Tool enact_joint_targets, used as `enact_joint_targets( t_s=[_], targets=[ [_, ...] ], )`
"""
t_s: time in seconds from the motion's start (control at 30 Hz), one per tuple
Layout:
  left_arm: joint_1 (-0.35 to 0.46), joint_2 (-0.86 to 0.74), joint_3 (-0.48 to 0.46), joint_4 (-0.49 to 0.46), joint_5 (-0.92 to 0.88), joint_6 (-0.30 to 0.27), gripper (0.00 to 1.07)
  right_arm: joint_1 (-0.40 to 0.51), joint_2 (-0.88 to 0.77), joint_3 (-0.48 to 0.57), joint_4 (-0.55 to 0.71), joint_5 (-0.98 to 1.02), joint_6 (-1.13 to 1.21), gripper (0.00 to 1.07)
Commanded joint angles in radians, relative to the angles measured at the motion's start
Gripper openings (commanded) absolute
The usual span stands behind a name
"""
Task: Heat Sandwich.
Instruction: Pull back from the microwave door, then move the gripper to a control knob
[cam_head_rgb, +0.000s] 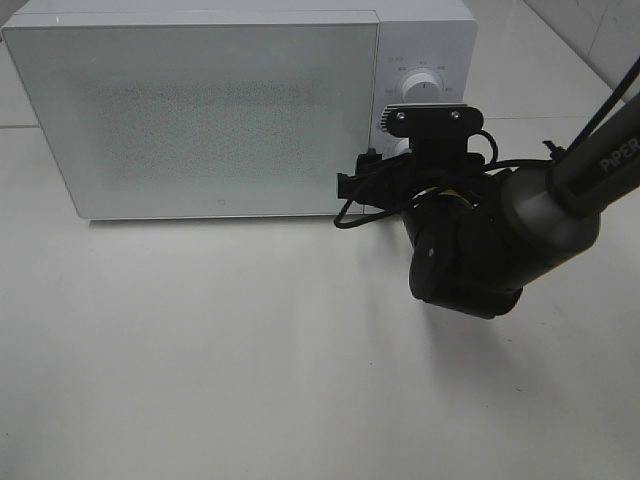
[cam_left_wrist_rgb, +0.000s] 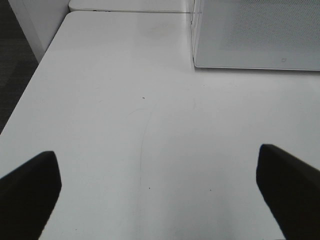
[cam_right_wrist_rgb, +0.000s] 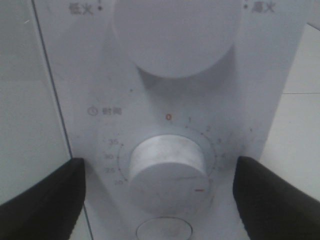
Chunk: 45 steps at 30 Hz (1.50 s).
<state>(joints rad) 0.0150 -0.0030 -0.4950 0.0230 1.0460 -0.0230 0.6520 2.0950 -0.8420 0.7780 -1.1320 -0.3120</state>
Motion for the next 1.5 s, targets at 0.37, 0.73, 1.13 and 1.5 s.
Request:
enact_joint_targets(
  t_s=[0.37,0.73,1.13,1.5],
  targets=[
    [0.003,-0.023,0.002,-0.002,-0.009,0.003,1.00,-0.009,-0.034,0.014,-0.019,-0.040,0.006,0.76],
    [0.003,-0.023,0.002,-0.002,-0.009,0.003,1.00,-0.009,-0.023,0.018,-0.035,-0.021,0.007,0.76],
    [0.003,-0.023,0.002,-0.002,-0.009,0.003,1.00,-0.012,-0.020,0.018,-0.035,0.008,0.026,0.75],
    [0.003,-0.023,0.002,-0.002,-0.009,0.003,1.00,-0.012,-0.020,0.018,-0.035,-0.004,0.026,0.47]
  ],
)
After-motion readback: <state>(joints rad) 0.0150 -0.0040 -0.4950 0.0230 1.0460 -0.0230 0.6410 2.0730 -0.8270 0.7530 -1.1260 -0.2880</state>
